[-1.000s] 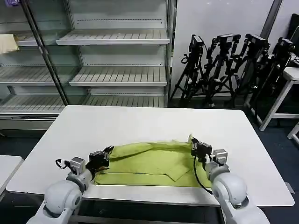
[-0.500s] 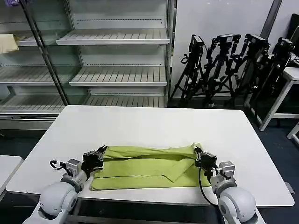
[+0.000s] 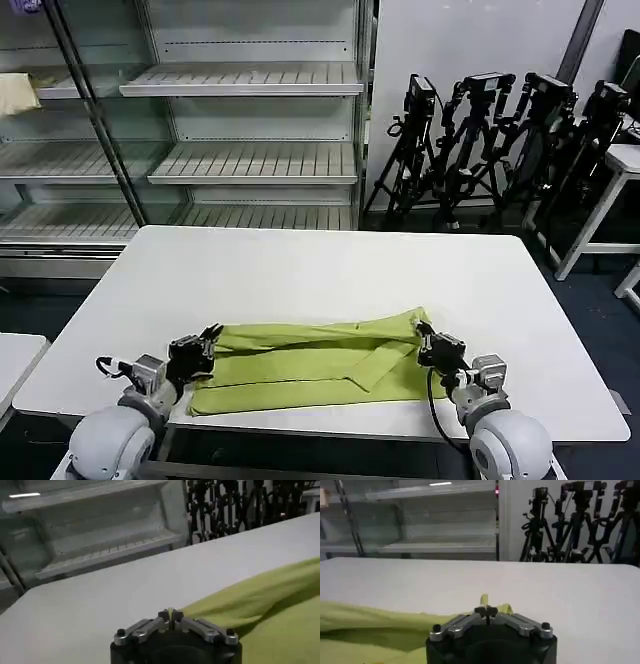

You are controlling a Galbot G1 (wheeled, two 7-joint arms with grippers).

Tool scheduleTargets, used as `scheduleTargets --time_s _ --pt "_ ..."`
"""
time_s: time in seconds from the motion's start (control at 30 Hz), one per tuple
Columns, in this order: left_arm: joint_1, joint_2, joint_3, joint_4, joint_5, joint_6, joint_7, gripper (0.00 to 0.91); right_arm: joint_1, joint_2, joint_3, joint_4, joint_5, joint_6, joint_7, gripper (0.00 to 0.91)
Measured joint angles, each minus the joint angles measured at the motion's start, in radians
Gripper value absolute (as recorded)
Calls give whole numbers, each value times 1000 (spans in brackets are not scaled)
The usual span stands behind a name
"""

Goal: Fold and organize the clothes.

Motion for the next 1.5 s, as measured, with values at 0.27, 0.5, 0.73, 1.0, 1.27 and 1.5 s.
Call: scheduleTargets --time_s 0.27,0.5,0.73,1.0,1.27,1.5 --pt "88 4 -35 -77 16 26 2 907 -7 -7 17 13 -17 -7 -21 907" --pt "137 -10 -69 -139 -3 37 -28 907 -44 -11 69 56 -24 3 -44 907" --pt "145 -41 -59 -195 -148 42 -192 907 -119 0 134 121 -29 17 -68 907" --pt "138 -75 -22 -217 -309 47 -402 907 -187 12 184 180 -35 19 -77 907" --pt "145 -106 27 -195 -374 48 -516 907 -220 7 218 221 -34 17 -81 907" --pt "154 -124 69 -190 -384 48 -568 907 -230 6 227 227 -35 17 -83 907"
